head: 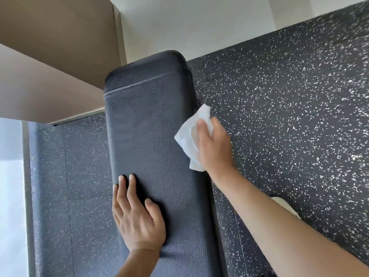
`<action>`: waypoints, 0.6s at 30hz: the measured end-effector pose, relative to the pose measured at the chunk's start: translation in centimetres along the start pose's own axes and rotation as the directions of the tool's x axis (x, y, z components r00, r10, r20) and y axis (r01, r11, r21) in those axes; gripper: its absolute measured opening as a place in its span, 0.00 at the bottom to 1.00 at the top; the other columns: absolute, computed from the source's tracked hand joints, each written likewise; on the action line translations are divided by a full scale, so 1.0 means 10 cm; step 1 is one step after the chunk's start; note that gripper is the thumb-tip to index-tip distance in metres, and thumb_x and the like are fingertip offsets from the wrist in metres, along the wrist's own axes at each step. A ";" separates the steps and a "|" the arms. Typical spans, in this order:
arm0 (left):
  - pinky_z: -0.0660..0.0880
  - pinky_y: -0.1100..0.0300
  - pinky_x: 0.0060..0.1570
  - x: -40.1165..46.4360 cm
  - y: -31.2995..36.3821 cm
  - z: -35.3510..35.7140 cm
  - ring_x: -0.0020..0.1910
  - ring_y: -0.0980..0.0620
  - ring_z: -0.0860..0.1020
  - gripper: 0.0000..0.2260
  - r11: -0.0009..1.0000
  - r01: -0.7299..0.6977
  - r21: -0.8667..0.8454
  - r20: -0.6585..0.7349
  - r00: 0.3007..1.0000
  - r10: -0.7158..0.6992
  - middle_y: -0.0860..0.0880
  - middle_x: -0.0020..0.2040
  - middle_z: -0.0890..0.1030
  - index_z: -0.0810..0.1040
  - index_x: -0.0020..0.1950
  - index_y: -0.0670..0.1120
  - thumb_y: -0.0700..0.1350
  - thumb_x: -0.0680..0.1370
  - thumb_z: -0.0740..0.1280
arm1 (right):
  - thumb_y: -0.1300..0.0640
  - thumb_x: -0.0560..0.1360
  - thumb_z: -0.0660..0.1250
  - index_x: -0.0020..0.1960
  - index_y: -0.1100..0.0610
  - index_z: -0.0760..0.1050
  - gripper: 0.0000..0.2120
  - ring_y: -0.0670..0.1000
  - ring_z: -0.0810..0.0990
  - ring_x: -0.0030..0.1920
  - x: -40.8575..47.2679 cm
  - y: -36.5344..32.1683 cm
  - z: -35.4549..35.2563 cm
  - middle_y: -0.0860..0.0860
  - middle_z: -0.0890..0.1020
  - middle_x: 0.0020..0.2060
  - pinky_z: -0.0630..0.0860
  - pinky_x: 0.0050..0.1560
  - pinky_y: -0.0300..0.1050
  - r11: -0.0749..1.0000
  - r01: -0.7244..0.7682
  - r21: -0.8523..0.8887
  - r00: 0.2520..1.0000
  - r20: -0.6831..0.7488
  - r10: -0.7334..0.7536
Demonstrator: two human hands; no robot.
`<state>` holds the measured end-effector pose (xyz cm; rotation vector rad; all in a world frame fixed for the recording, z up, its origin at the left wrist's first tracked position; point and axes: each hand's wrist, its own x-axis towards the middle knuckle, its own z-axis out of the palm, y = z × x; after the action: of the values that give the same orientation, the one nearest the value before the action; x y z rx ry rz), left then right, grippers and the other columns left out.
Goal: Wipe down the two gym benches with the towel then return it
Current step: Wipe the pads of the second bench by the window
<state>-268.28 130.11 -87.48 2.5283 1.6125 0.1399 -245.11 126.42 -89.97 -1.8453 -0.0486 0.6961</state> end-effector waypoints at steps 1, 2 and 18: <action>0.56 0.39 0.80 0.00 0.00 0.00 0.82 0.41 0.58 0.32 1.000 -0.002 -0.004 -0.004 1.000 0.002 0.46 0.83 0.61 0.62 0.83 0.47 0.49 0.77 0.55 | 0.41 0.80 0.58 0.40 0.50 0.66 0.16 0.53 0.75 0.38 0.12 -0.09 0.04 0.46 0.76 0.34 0.76 0.47 0.58 1.000 0.013 0.002 1.000 -0.009 -0.013; 0.56 0.39 0.80 0.00 0.00 0.01 0.82 0.41 0.58 0.32 1.000 -0.003 -0.007 -0.009 1.000 0.003 0.46 0.83 0.61 0.62 0.82 0.47 0.49 0.77 0.55 | 0.41 0.81 0.59 0.40 0.50 0.66 0.16 0.54 0.75 0.38 0.21 -0.14 0.07 0.47 0.76 0.35 0.76 0.46 0.58 0.999 0.034 -0.002 0.999 -0.017 -0.034; 0.55 0.43 0.81 -0.04 0.00 0.01 0.82 0.44 0.59 0.30 0.998 -0.024 -0.064 -0.065 0.998 0.019 0.49 0.83 0.62 0.64 0.82 0.49 0.51 0.79 0.54 | 0.35 0.81 0.57 0.44 0.42 0.70 0.14 0.46 0.78 0.37 -1.62 1.04 -0.42 0.45 0.78 0.38 0.71 0.38 0.45 0.996 0.088 0.010 0.996 0.005 -0.088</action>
<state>-268.38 129.74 -87.60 2.5176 1.5772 0.2745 -259.53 113.00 -91.05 -1.8204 -0.1291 0.6384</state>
